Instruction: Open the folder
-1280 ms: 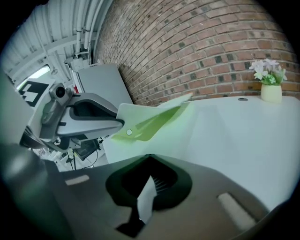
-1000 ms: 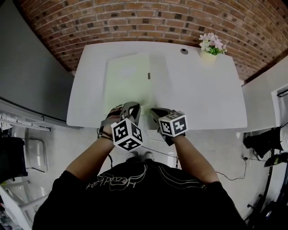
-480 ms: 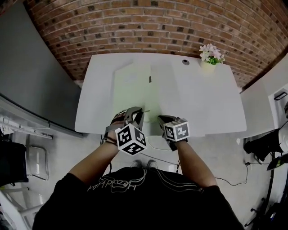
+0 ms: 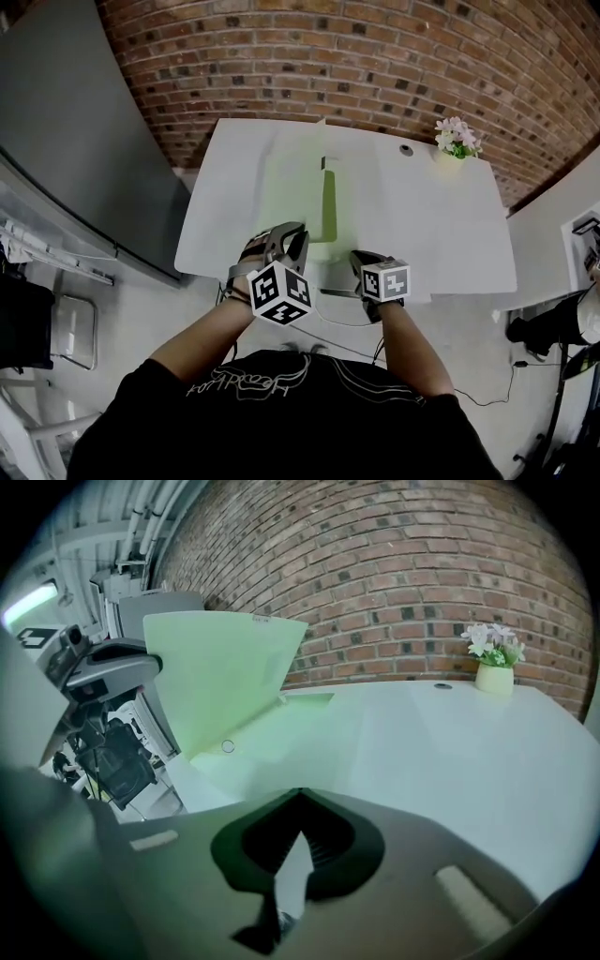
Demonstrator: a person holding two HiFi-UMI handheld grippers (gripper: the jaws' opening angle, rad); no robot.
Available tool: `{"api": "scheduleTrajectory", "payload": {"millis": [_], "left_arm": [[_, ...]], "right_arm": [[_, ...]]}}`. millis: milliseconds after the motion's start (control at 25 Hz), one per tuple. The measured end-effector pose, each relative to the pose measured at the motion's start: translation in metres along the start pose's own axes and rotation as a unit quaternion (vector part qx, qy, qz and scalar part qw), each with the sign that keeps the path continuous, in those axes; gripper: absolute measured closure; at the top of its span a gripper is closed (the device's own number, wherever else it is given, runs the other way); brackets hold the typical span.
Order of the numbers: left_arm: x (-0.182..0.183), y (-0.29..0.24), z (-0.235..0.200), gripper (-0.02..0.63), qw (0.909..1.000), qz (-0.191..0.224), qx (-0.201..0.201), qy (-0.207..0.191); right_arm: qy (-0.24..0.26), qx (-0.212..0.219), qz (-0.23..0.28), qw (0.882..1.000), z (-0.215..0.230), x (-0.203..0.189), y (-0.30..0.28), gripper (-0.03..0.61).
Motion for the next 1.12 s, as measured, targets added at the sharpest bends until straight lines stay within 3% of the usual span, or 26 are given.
{"api": "scheduleTrajectory", "payload": {"millis": [440, 880, 1120], "left_arm": [[-0.032, 0.025, -0.029, 0.599, 0.9984, 0.009, 0.035, 0.044], [-0.079, 0.051, -0.055, 0.597, 0.9885, 0.012, 0.053, 0.141], [-0.103, 0.06, -0.065, 0.589, 0.9838, 0.009, 0.065, 0.167]], "right_arm": [[-0.017, -0.01, 0.0, 1.0, 0.004, 0.0, -0.001, 0.577], [-0.018, -0.024, 0.005, 1.0, 0.003, 0.001, -0.001, 0.577], [-0.005, -0.039, 0.011, 0.999, 0.001, 0.0, -0.001, 0.577]]}}
Point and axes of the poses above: the fingertips, and each gripper's own axes: y backward along the fingers, z to its right, x out of its top, the point moved 5 cm from there along y, backward along the fingers, and after that the axes turned 15 degrees about -y, right-handed, at the moved point
